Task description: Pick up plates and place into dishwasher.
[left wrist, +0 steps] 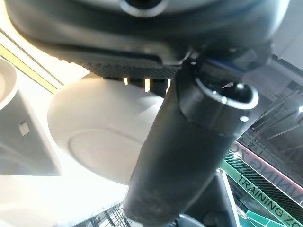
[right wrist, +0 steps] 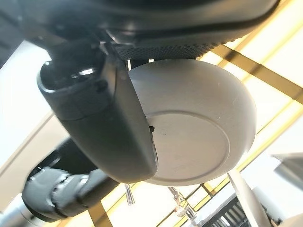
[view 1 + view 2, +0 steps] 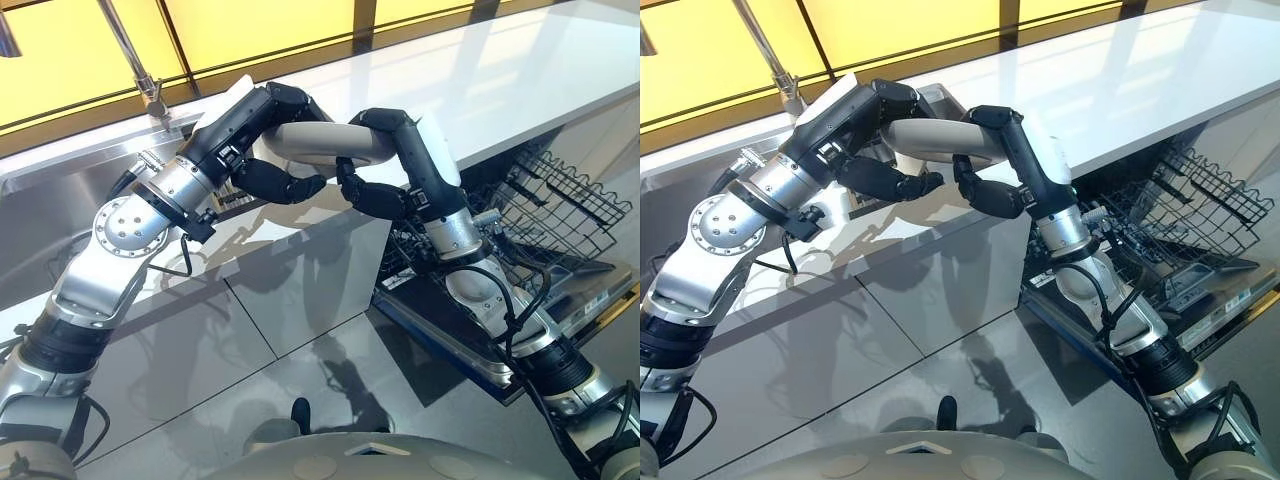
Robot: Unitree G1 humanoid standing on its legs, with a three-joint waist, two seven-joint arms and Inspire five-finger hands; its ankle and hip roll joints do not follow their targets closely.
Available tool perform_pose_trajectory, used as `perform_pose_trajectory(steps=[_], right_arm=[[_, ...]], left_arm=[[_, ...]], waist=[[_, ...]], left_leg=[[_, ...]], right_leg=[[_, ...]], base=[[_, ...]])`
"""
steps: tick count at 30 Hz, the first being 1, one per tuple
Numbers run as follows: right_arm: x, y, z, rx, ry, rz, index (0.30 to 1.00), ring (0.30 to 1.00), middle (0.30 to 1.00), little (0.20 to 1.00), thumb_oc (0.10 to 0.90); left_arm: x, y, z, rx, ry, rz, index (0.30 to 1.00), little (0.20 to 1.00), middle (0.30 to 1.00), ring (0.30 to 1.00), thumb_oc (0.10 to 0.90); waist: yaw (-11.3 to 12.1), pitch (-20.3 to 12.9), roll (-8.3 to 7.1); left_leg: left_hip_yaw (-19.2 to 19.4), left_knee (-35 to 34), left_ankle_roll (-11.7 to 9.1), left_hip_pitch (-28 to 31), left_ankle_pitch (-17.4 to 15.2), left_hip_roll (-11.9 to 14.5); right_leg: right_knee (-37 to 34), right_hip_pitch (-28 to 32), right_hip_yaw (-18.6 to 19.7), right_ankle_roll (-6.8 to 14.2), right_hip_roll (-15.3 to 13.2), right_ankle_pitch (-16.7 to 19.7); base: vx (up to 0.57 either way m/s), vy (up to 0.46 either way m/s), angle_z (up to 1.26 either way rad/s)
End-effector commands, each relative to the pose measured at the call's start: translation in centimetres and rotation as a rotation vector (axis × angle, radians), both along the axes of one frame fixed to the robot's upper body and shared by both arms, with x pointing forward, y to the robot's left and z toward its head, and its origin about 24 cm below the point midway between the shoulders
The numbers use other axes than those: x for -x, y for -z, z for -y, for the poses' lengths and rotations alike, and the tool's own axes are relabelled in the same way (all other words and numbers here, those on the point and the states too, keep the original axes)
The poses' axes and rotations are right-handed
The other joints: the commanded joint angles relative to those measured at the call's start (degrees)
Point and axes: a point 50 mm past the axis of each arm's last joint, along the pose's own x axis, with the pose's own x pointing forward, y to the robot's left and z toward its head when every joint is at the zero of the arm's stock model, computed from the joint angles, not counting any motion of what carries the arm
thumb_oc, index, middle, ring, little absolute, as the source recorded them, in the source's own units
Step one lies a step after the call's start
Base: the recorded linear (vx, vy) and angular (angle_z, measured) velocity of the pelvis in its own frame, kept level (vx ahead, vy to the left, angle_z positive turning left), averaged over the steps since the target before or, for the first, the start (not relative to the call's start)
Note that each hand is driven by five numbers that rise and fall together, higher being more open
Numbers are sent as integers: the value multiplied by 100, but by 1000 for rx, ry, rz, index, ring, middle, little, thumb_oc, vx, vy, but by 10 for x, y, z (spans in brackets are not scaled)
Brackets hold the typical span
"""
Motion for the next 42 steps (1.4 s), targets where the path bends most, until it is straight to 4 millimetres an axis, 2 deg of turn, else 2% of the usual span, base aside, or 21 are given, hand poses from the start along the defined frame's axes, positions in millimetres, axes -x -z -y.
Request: perform_pose_trajectory(steps=[1,7,12,18,21,25,33,36,42], right_arm=[[-13,-90,85,-305,434,470,300,300,300,200,100],[-2,-108,141,-364,667,564,300,300,300,200,100],[10,-103,179,-398,826,562,300,300,300,200,100],[30,-79,226,-464,1062,537,300,300,300,200,100],[40,-55,250,-561,1180,452,300,300,300,200,100],[48,-18,264,-643,1264,314,300,300,300,200,100],[51,34,277,-572,1319,-37,300,300,300,200,100],[47,40,279,-518,1323,-132,300,300,300,200,100],[26,18,280,-492,1334,-145,300,300,300,200,100]], left_arm=[[1,-19,-27,53,-61,69,900,900,900,900,800],[-1,-23,-66,73,-229,92,900,900,900,900,800],[0,-22,-97,69,-358,92,900,900,900,900,800],[3,-19,-134,90,-550,136,900,900,900,900,800],[4,-17,-146,108,-621,145,900,900,900,900,800],[4,-17,-155,133,-681,144,900,900,900,900,800],[3,-17,-169,122,-763,138,900,900,900,900,800],[1,-17,-171,102,-782,132,900,900,900,900,800],[-7,-23,-163,124,-767,169,900,900,900,900,800]], waist=[[128,-459,-142],[176,-505,-168],[155,-512,-176],[85,-498,-169],[53,-476,-158],[26,-406,-126],[17,-199,-81],[65,-116,-72],[220,151,-29]], left_leg=[[327,189,159,421,-1206,-381],[277,186,154,400,-1215,-382],[282,189,155,403,-1218,-376],[372,218,148,426,-1236,-330],[394,236,144,430,-1238,-302],[390,277,147,422,-1233,-258],[261,415,119,351,-1206,-197],[179,503,67,273,-1180,-179],[-92,813,-46,-126,-1129,-180]], right_leg=[[191,-249,-203,153,128,-273],[183,-262,-243,169,122,-288],[202,-270,-213,166,136,-311],[277,-281,-171,167,146,-354],[370,-313,-155,161,149,-395],[546,-356,-161,135,138,-477],[912,-477,-268,58,139,-642],[929,-493,-344,28,141,-651],[1024,-653,-454,-68,117,-685]], base=[[34,-5,26],[38,-11,6],[55,-27,0],[77,-42,0],[80,-55,-1],[86,-66,0],[92,-107,0],[90,-132,6],[6,-143,17]])
